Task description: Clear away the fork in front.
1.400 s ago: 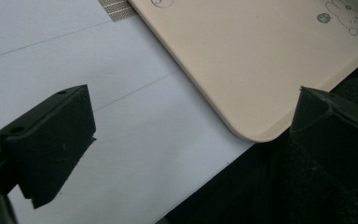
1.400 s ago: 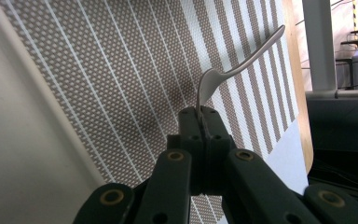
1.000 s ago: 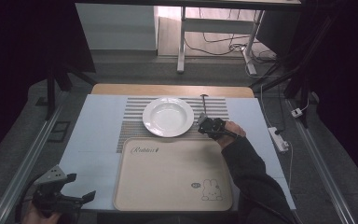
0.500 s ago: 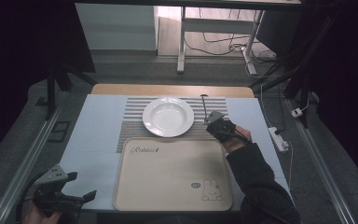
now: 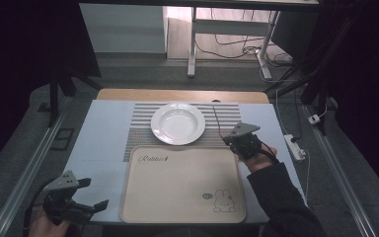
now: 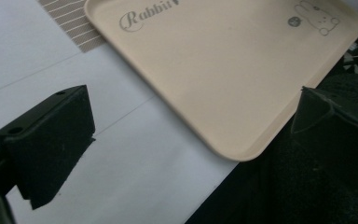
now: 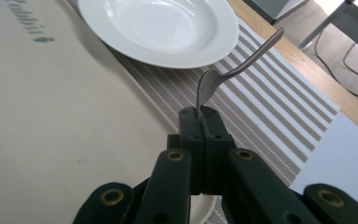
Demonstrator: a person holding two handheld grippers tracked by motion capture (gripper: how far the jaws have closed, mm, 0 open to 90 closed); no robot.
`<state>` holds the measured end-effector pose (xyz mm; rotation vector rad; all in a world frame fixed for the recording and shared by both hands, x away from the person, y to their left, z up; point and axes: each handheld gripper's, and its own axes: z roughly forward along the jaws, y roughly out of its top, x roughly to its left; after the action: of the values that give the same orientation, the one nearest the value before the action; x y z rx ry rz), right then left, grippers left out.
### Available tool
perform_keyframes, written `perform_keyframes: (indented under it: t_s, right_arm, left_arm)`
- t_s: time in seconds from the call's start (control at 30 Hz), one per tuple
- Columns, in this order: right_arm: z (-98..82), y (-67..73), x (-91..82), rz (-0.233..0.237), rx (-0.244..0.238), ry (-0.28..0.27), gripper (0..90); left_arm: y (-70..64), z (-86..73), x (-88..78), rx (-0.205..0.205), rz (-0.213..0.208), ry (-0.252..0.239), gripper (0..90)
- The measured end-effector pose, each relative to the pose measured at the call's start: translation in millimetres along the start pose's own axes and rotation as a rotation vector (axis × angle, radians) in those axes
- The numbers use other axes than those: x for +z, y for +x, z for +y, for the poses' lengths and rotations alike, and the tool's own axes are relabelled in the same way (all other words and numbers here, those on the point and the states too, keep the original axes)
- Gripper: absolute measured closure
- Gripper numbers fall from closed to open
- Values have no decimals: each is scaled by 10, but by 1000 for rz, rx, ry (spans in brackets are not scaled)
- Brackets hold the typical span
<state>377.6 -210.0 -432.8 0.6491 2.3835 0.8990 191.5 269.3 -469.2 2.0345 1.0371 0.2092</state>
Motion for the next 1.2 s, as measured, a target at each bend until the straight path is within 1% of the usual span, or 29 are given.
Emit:
perform_keyframes:
  t_s: [0.13, 0.23, 0.4, 0.5, 0.63, 0.73, 0.77, 0.87, 0.9, 1.2]
  right_arm:
    - [-42, 58, -103, 38, 9, -25, 900]
    - [-67, 114, -169, 79, 23, -49, 900]
    - [-100, 225, -251, 140, 20, -70, 900]
    - [-113, 303, -290, 183, 27, -84, 900]
    - [-128, 406, -338, 231, 24, -101, 900]
    - [-146, 476, -356, 284, 20, -116, 900]
    - [-150, 501, -362, 295, 15, -117, 900]
    - [-161, 574, -376, 340, 13, -124, 900]
    - [-163, 595, -382, 353, 11, -121, 900]
    - [-191, 798, -402, 478, 2, -128, 900]
  left_arm:
    - [15, 61, 66, 33, -37, -15, 0]
    - [21, 116, 123, 62, -60, -22, 0]
    - [26, 221, 226, 97, -86, -23, 0]
    - [39, 292, 294, 117, -97, -24, 0]
    - [48, 396, 396, 148, -111, -22, 0]
    - [38, 478, 483, 184, -125, 1, 0]
    - [34, 505, 514, 194, -133, 8, 0]
    - [23, 585, 606, 209, -177, 15, 0]
    - [15, 614, 633, 219, -185, 20, 0]
    - [-65, 857, 862, 316, -209, 79, 0]
